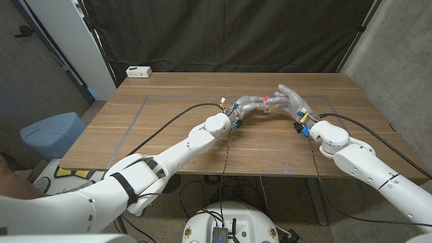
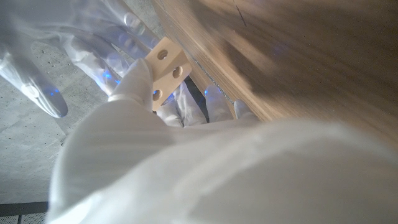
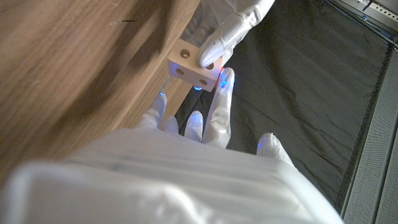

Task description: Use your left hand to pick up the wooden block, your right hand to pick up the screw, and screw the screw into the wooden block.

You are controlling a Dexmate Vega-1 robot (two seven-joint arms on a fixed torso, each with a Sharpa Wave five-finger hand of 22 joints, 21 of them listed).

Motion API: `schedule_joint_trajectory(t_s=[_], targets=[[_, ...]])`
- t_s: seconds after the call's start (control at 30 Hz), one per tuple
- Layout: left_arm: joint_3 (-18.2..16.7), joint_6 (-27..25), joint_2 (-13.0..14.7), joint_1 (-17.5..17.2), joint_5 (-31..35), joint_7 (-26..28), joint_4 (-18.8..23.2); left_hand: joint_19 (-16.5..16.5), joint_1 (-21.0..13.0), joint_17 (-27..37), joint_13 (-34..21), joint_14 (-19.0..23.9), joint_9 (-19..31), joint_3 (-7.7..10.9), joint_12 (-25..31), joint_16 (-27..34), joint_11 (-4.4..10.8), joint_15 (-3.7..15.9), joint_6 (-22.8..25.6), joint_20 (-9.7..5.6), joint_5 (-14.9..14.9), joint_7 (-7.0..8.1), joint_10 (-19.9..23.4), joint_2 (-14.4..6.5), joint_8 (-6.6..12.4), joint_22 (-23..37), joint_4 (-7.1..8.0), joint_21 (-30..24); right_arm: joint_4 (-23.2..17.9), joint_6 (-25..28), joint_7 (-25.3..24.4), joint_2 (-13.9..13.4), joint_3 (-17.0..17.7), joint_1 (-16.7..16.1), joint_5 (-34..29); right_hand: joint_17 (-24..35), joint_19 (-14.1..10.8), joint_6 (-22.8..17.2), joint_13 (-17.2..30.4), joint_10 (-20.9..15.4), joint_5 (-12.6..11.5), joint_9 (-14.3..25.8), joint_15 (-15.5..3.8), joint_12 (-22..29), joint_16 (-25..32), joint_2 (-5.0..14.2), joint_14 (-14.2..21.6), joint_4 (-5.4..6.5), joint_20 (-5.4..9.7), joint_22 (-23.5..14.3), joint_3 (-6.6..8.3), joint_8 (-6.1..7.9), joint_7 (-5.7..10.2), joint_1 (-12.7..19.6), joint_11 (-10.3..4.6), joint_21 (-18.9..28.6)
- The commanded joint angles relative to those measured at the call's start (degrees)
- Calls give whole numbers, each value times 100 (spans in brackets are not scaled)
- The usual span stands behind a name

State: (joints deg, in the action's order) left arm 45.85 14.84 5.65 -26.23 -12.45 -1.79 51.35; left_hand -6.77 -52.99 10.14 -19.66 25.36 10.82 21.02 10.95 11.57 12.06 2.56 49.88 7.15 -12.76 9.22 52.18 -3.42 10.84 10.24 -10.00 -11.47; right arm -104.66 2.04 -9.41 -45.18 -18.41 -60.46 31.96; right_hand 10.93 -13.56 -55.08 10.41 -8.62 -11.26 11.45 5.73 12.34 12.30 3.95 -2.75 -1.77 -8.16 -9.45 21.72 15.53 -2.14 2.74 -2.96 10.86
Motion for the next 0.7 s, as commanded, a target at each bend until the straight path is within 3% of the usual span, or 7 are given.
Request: schedule_joint_trajectory(t_s=[0.03,0.4,0.7], targets=[[7,-43,41,-28,13,10,99,9,-32,17,-399,44,24,120,125,4,21,291,151,31,-19,-58,68,-78,55,31,90,-37,-65,-31,-225,26,75,-88,-101,0,-112,-45,4,-77,-39,7,16,21,45,4,83,-24,-4,-15,22,35,-12,72,14,66],[21,-93,74,-68,31,22,220,9,-29,18,-398,46,24,118,122,6,20,293,145,33,-18,-49,62,-80,52,31,94,-37,-95,-88,-320,26,168,-187,-121,-3,-556,309,12,-123,-31,53,35,-46,50,-13,254,-64,32,-18,40,-136,98,100,154,156],[45,-156,102,-104,56,36,329,9,-24,19,-397,41,24,116,122,5,20,289,151,34,-18,-44,65,-79,54,31,97,-37,-29,-165,-307,64,188,-165,-139,4,-662,537,19,-88,-26,112,104,-90,26,-29,265,-76,10,-19,40,-202,129,96,230,143]])
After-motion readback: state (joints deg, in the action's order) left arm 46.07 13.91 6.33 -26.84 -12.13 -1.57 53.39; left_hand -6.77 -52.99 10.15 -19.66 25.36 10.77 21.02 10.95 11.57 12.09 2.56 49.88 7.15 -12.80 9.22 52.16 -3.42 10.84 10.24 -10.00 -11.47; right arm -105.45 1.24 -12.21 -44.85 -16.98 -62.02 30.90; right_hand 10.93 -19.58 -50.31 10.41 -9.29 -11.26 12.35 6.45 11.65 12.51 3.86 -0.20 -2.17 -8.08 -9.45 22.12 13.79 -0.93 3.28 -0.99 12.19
